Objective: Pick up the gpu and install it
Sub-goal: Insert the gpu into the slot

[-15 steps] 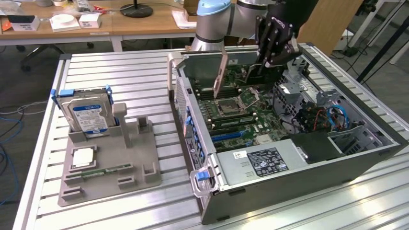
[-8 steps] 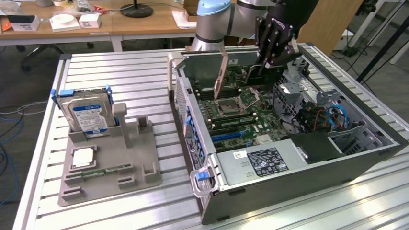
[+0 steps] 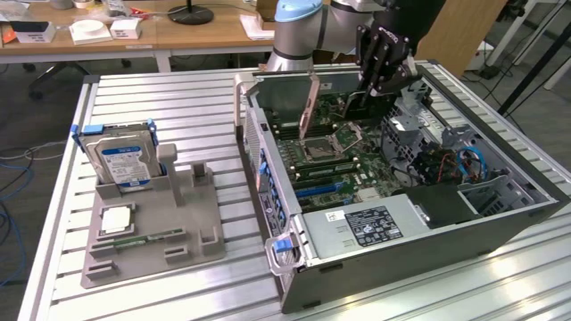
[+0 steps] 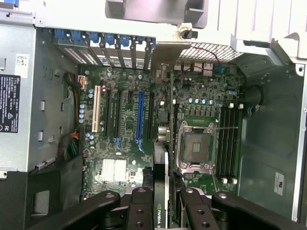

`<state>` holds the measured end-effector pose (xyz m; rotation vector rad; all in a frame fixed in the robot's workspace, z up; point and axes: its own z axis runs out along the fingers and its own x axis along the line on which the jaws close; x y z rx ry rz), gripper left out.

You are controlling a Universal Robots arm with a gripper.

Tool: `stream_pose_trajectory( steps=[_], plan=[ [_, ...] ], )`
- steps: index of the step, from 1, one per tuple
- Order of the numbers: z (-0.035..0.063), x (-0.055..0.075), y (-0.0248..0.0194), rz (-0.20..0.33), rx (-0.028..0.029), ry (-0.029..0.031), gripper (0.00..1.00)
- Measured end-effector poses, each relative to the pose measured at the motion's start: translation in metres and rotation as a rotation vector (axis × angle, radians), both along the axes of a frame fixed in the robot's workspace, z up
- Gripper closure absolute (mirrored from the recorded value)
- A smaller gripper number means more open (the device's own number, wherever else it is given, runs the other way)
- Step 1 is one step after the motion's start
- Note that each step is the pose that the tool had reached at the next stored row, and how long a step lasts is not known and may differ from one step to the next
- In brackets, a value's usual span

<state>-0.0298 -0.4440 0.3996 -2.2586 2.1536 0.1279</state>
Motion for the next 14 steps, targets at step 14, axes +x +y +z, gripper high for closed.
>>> stream_pose_trajectory(
  steps=[14],
  plan=[
    [-0.0107, 0.001, 0.0013, 0.026, -0.0001, -0.0052, 0.74]
  ],
)
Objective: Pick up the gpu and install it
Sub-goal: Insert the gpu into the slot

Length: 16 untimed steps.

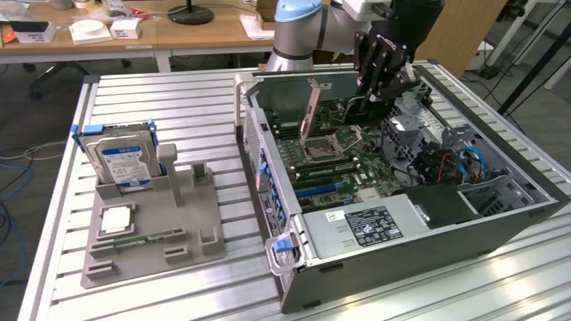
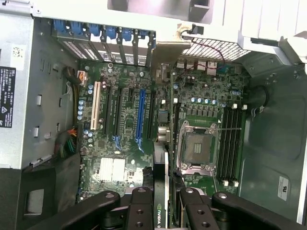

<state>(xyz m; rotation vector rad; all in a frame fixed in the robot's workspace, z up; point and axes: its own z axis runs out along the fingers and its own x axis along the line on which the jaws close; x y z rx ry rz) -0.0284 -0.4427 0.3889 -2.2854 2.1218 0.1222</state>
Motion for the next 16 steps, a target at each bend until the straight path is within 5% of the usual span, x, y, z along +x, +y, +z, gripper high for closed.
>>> stream_pose_trajectory(
  steps=[16],
  plan=[
    [-0.0103, 0.0013, 0.0014, 0.03, 0.0003, -0.007, 0.74]
  ],
)
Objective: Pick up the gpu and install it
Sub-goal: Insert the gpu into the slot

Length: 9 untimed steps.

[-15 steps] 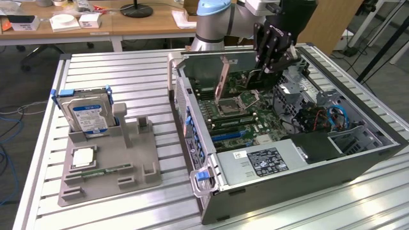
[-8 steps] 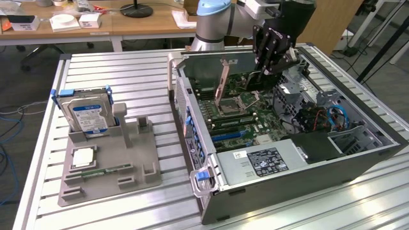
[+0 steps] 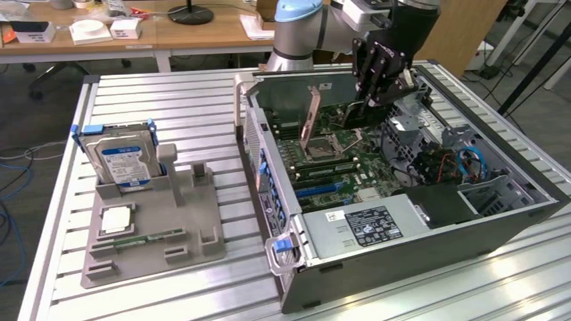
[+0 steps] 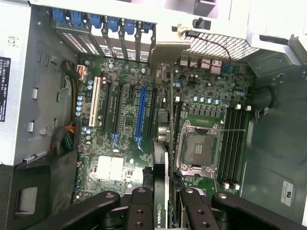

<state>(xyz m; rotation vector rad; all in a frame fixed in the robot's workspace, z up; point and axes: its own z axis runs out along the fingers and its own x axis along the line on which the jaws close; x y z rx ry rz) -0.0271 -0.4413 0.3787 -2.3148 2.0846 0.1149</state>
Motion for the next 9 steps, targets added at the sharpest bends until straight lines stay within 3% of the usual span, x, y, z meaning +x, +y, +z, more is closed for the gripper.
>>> stream_pose_trajectory(
  steps=[9],
  plan=[
    [-0.0044, 0.0009, 0.0003, 0.013, 0.0, -0.0013, 0.74]
  ],
)
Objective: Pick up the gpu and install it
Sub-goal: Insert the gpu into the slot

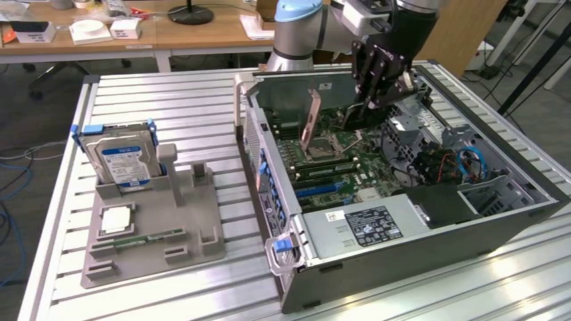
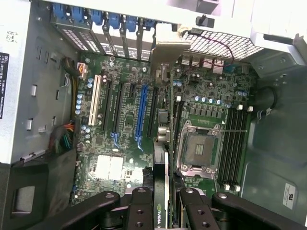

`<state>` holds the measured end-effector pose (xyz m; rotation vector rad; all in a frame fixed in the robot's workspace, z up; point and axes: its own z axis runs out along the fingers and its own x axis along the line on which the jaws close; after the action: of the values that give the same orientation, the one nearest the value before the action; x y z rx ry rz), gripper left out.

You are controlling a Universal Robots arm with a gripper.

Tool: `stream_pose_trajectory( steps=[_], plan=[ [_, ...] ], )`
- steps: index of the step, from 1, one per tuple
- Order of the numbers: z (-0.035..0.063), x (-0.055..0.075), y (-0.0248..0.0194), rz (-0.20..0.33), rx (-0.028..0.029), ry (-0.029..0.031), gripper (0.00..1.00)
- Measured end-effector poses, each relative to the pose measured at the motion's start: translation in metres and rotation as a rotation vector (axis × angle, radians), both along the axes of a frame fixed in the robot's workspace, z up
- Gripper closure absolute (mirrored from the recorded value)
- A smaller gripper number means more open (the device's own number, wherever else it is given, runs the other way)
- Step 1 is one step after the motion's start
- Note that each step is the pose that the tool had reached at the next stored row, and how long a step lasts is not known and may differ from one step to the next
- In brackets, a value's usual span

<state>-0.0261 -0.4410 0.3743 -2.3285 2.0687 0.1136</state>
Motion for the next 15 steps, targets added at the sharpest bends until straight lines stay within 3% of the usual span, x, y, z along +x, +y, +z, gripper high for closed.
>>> stream_pose_trajectory(
  steps=[15],
  plan=[
    [-0.0063, 0.0011, 0.0004, 0.02, -0.0001, -0.0013, 0.74]
  ],
)
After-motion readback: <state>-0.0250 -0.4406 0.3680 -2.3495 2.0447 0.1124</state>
